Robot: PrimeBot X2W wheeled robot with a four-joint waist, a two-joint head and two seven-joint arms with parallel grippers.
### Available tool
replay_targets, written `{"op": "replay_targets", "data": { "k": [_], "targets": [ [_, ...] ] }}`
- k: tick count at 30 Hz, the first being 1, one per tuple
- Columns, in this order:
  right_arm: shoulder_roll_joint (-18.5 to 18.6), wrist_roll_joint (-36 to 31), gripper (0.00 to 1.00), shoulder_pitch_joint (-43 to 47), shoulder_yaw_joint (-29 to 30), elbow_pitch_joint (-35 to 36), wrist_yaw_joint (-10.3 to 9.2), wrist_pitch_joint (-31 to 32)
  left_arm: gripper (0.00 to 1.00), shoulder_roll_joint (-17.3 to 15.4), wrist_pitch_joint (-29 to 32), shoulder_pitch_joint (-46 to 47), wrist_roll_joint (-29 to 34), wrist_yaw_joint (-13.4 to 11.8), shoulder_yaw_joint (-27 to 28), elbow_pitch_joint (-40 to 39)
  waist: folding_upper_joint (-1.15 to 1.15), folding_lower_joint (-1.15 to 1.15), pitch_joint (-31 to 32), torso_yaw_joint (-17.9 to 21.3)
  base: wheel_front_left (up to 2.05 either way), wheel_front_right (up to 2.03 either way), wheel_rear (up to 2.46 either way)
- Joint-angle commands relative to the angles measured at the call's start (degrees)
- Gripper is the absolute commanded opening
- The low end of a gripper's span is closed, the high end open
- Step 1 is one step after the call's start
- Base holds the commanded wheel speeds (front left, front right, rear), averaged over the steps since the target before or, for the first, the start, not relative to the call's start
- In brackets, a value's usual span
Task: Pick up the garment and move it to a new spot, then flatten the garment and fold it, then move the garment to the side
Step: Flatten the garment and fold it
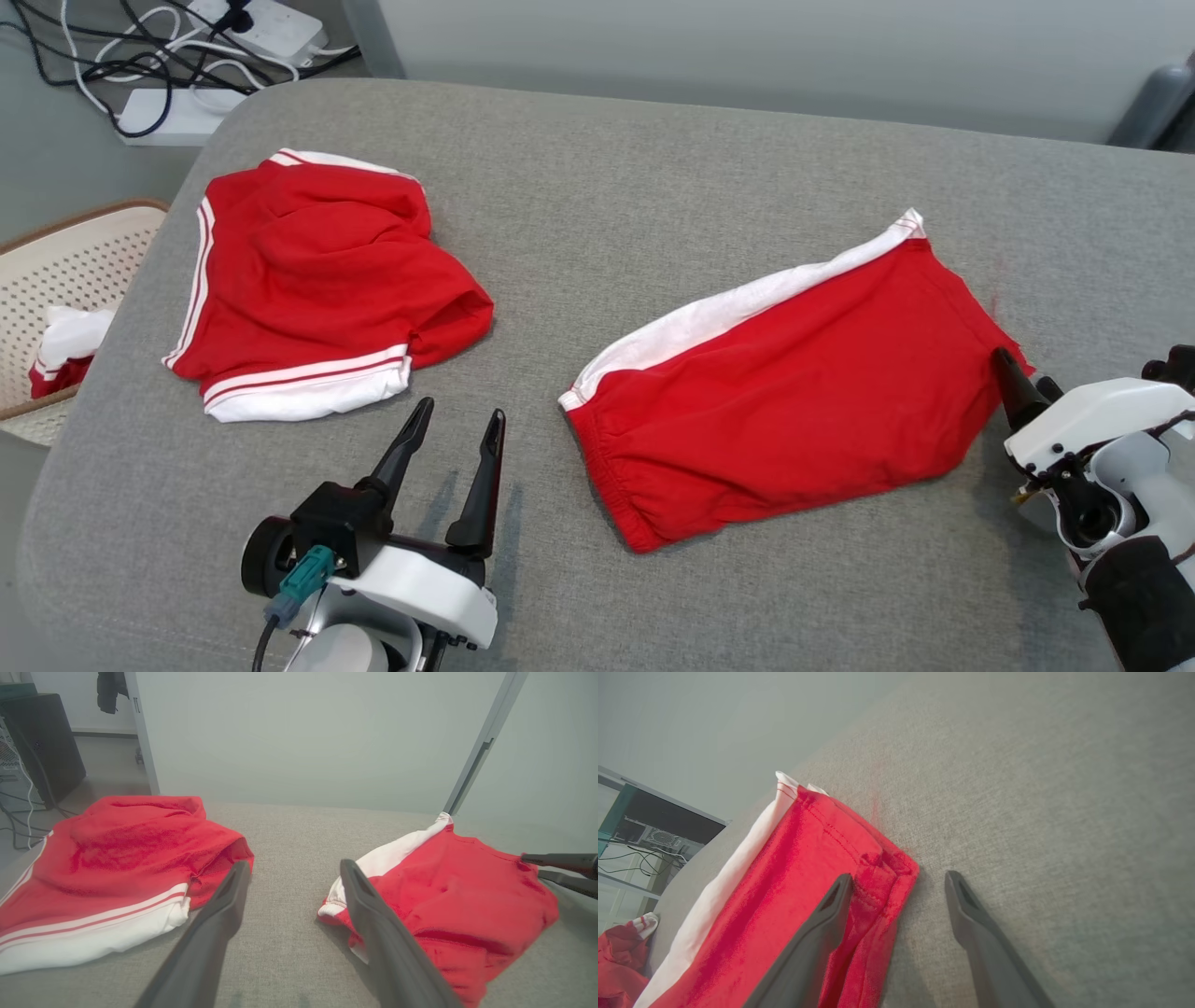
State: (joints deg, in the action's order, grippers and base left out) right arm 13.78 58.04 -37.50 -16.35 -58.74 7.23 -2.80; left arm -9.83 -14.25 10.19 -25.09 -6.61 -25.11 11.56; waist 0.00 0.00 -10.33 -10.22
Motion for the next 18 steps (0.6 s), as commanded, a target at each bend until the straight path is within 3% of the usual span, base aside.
{"op": "replay_targets", "data": {
  "k": [1,8,9,10,12,18],
  "targets": [
    [0.30,0.78,1.00,-1.25,-0.58,-0.81,0.25,0.88,1.00,-0.45,-0.74,2.33,0.54,0.11,1.58,-1.26,0.00,0.00,-0.46,-1.46,0.00,0.00,0.00],
    [-0.63,1.54,1.00,-2.52,-1.59,-6.31,0.25,2.86,1.00,-0.85,-0.74,1.98,0.93,-0.14,1.17,-1.48,0.00,0.00,-0.45,-3.00,0.00,0.00,0.00],
    [-0.67,1.54,0.93,-2.64,-1.78,-6.69,0.25,2.88,1.00,-0.92,-0.74,1.95,0.94,-0.19,1.15,-1.54,0.00,0.00,-0.45,-3.06,0.00,0.00,0.00],
    [-0.74,1.61,0.48,-2.72,-1.93,-6.90,0.25,2.83,1.00,-0.97,-0.74,1.93,0.94,-0.25,1.15,-1.60,0.00,0.00,-0.45,-3.07,0.00,0.00,0.00],
    [-0.79,1.55,0.00,-2.73,-2.41,-7.28,0.25,2.77,1.00,-1.08,-0.74,1.86,0.94,-0.40,1.16,-1.76,0.00,0.00,-0.43,-2.92,0.00,0.00,0.00],
    [-0.07,1.29,0.00,-3.04,-3.01,-6.82,0.25,-1.22,1.00,-1.32,-0.74,1.67,0.75,-0.60,1.39,-2.28,0.00,0.00,-0.59,-1.26,0.00,0.00,0.00]
  ]
}}
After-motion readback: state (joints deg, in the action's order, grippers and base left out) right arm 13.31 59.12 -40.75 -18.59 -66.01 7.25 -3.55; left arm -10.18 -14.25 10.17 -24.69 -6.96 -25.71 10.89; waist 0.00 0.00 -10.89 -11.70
